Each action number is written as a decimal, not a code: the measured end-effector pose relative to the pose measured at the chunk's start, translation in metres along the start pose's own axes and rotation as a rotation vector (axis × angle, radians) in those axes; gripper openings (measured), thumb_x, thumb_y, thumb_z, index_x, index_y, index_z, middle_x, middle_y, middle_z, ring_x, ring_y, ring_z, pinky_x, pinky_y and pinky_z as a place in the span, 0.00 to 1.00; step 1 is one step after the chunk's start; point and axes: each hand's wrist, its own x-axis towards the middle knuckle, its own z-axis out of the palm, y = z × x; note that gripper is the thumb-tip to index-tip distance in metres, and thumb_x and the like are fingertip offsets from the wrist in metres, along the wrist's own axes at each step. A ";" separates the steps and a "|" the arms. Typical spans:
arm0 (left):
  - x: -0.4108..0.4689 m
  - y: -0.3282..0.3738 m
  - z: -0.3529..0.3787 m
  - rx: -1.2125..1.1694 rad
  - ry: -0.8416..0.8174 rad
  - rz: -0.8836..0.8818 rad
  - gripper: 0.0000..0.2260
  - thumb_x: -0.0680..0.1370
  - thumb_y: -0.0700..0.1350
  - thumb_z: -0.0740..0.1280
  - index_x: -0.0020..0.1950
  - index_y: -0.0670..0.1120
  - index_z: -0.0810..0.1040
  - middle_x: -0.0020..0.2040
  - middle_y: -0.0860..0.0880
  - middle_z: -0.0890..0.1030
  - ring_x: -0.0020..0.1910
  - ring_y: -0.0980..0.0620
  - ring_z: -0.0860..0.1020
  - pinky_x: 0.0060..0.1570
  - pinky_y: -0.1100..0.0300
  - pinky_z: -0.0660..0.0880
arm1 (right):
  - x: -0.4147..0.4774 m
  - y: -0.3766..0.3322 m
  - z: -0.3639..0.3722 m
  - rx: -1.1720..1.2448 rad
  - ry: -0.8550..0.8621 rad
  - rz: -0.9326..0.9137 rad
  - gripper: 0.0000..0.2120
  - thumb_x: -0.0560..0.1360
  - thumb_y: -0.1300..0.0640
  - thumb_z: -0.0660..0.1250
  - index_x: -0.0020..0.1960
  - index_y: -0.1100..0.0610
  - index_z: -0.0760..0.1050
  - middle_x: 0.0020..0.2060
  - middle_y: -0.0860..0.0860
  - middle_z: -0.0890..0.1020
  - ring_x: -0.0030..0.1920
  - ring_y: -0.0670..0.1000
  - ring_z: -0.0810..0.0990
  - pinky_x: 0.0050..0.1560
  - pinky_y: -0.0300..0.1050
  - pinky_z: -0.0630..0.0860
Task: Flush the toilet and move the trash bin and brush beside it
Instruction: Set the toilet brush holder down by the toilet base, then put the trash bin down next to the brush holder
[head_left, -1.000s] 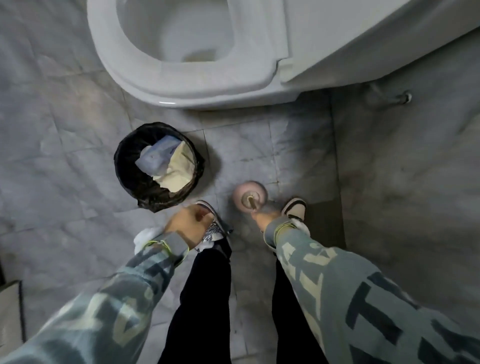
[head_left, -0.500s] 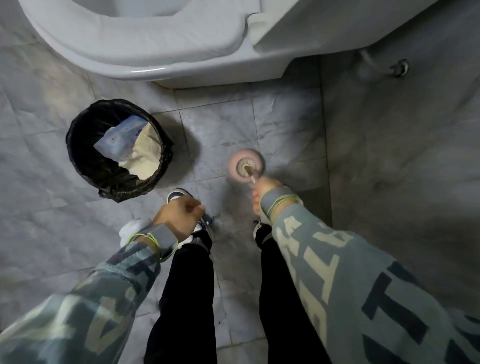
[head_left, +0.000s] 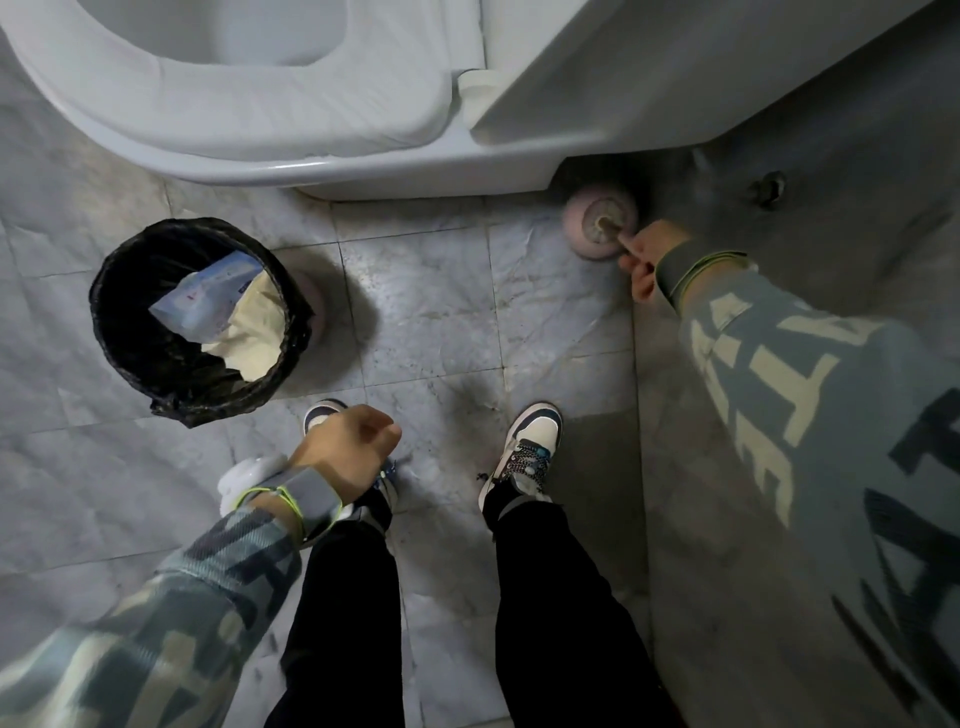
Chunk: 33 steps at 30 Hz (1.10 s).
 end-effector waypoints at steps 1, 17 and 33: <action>0.000 -0.001 0.000 0.006 0.007 0.002 0.12 0.76 0.55 0.64 0.55 0.52 0.80 0.47 0.51 0.81 0.50 0.49 0.78 0.51 0.60 0.70 | -0.004 -0.006 -0.002 -0.043 -0.015 -0.020 0.18 0.85 0.57 0.52 0.36 0.56 0.63 0.31 0.52 0.65 0.09 0.44 0.61 0.13 0.26 0.58; 0.010 -0.009 -0.010 -0.026 -0.009 -0.013 0.11 0.77 0.55 0.64 0.54 0.51 0.80 0.47 0.51 0.82 0.49 0.48 0.78 0.51 0.59 0.71 | 0.005 0.008 0.043 0.156 0.244 -0.164 0.15 0.76 0.53 0.63 0.57 0.61 0.77 0.42 0.57 0.79 0.30 0.54 0.74 0.19 0.34 0.70; 0.106 -0.141 -0.040 -0.852 0.202 -0.610 0.15 0.77 0.50 0.63 0.56 0.40 0.76 0.43 0.42 0.79 0.39 0.42 0.80 0.45 0.49 0.81 | -0.064 0.136 0.285 -0.438 -0.247 -0.227 0.12 0.77 0.54 0.65 0.35 0.48 0.72 0.41 0.53 0.82 0.37 0.55 0.77 0.38 0.43 0.76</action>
